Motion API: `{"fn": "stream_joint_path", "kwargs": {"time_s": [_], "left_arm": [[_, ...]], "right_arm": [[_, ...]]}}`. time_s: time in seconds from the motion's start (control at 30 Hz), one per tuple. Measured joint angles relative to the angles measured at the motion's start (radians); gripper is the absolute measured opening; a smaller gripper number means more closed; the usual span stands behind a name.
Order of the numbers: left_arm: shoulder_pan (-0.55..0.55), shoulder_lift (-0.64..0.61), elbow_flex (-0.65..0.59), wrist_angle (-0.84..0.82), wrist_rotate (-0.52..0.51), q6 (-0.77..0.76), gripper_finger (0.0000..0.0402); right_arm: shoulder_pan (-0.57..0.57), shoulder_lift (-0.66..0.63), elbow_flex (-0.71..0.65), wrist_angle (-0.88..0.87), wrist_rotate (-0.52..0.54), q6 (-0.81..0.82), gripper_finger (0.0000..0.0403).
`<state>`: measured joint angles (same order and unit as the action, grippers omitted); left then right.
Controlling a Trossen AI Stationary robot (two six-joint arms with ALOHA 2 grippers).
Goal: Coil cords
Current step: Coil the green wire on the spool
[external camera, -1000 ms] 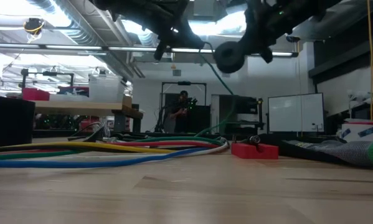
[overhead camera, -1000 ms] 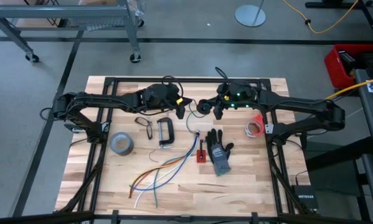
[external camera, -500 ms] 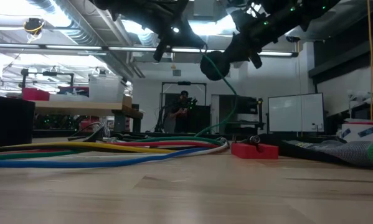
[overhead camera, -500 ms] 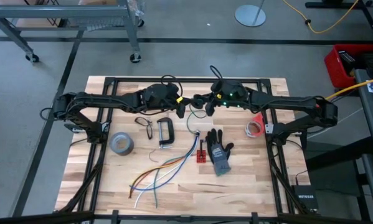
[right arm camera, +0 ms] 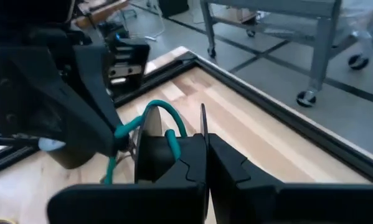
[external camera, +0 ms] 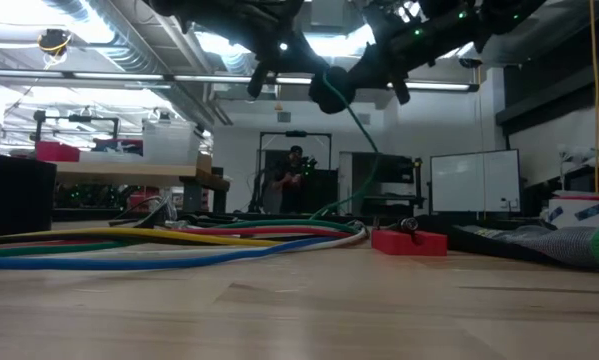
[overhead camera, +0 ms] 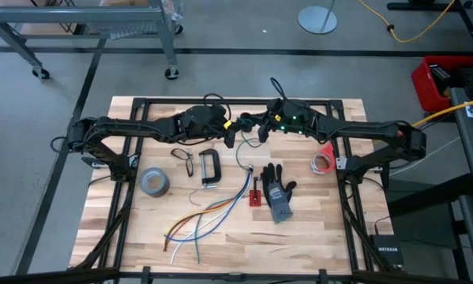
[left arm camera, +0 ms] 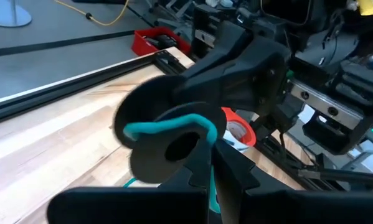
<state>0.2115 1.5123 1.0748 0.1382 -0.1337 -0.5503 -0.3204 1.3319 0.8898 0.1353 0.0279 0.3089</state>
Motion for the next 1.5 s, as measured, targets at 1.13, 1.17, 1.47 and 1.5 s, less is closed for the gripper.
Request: {"fn": "stream_joint_path", "kwargs": {"time_s": [1.13,1.17,1.47,1.5], "left_arm": [[0.004,-0.001,0.0,-0.012,-0.012,-0.007,0.0],[0.0,-0.001,0.0,-0.008,-0.012,-0.014,0.0],[-0.03,0.002,0.0,0.039,0.0,-0.013,0.0],[-0.033,0.002,0.0,0.04,0.001,-0.012,0.0]], "right_arm": [[0.001,0.057,0.001,0.032,-0.056,0.019,0.0003],[0.001,0.057,0.001,0.035,-0.055,0.019,0.0003],[0.0,0.061,0.001,0.105,-0.019,0.026,0.0003],[0.001,0.061,0.001,0.122,-0.018,0.026,0.0003]]}}
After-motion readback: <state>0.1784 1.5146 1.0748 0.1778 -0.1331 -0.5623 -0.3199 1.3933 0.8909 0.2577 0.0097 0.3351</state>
